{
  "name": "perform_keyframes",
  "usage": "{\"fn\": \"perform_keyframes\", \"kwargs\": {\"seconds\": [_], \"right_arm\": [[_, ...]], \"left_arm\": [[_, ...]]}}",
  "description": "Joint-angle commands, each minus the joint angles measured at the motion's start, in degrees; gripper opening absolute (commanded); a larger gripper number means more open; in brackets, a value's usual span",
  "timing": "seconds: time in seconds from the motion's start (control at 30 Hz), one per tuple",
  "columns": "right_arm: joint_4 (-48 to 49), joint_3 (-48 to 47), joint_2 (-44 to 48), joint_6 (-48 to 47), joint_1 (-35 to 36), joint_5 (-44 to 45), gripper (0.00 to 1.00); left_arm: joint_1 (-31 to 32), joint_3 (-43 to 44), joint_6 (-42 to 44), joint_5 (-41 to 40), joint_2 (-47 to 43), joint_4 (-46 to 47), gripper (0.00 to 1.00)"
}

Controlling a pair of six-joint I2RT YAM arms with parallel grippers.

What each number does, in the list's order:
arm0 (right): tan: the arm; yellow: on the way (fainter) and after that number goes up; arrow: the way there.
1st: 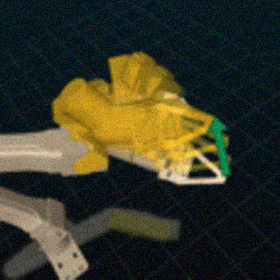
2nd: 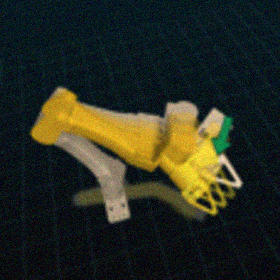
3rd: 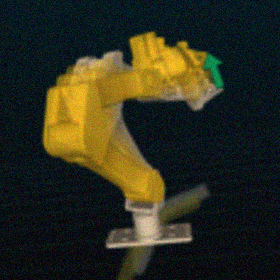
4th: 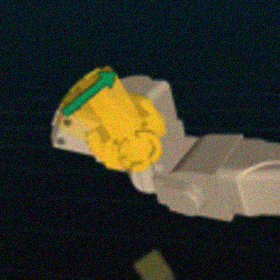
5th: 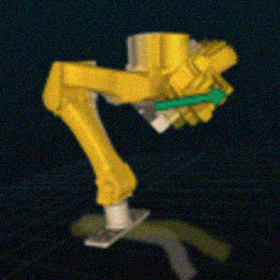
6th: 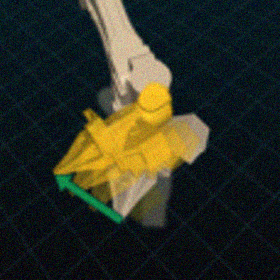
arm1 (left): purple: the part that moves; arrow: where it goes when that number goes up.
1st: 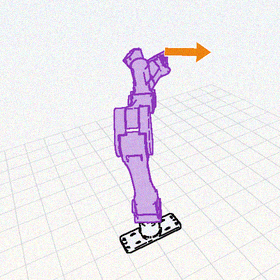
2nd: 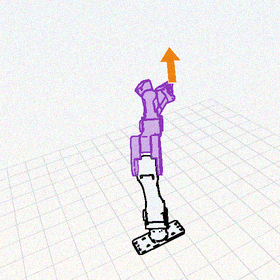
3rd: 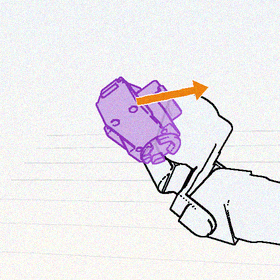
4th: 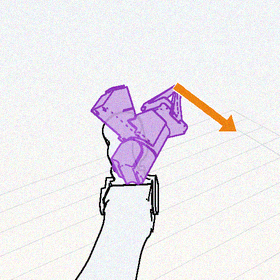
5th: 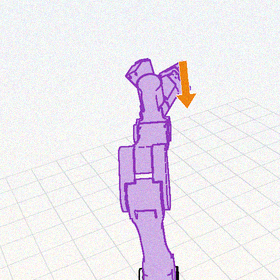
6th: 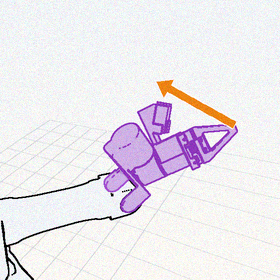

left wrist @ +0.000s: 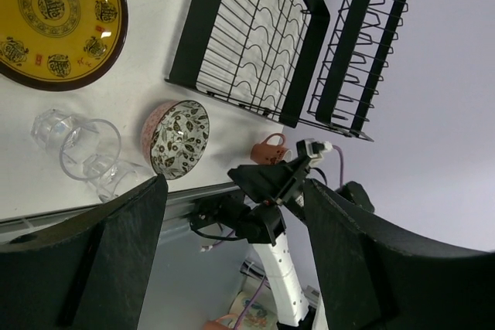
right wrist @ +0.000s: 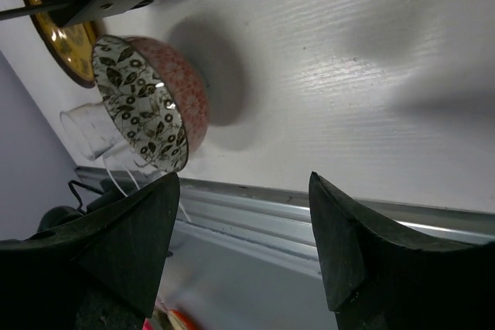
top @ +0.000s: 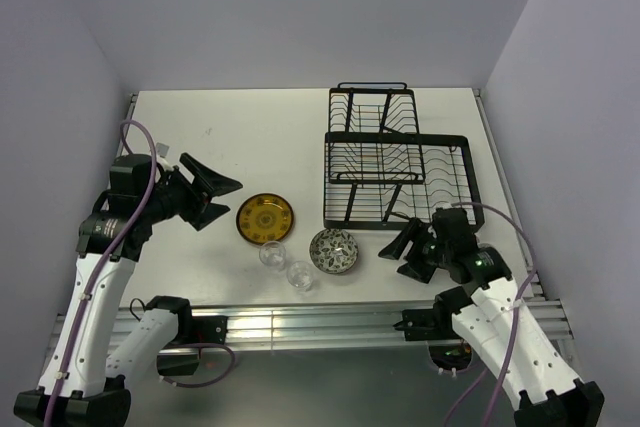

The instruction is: Load the mixed dishes into the dish rack

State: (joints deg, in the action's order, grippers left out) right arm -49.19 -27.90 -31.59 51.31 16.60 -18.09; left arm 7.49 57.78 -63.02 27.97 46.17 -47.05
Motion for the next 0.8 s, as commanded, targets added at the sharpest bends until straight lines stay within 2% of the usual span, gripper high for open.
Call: {"fn": "perform_keyframes", "kwargs": {"seconds": [0.0, 0.17, 0.23, 0.4, 0.77], "right_arm": [[10.85, 3.90, 1.18, 7.56, 1.58, -1.34, 0.75], [20.07, 8.64, 0.84, 14.25, 7.56, 1.82, 0.74], [23.85, 9.35, -0.22, 17.15, 12.12, 4.79, 0.74], [31.85, 9.53, -8.91, 20.32, 18.64, 7.98, 0.74], [37.32, 6.90, -22.37, 21.20, 25.40, 14.39, 0.67]], "left_arm": [[0.16, 1.29, 1.41, -0.02, -0.73, -0.68, 0.77], [0.16, 0.93, 1.06, 0.33, -1.52, -0.77, 0.77], [0.16, 1.11, 1.15, 0.33, -1.35, -0.94, 0.78], [0.16, 1.90, 1.41, 0.60, -1.00, -1.20, 0.77], [0.16, 2.87, 2.47, 0.42, -1.26, -2.96, 0.78]]}}
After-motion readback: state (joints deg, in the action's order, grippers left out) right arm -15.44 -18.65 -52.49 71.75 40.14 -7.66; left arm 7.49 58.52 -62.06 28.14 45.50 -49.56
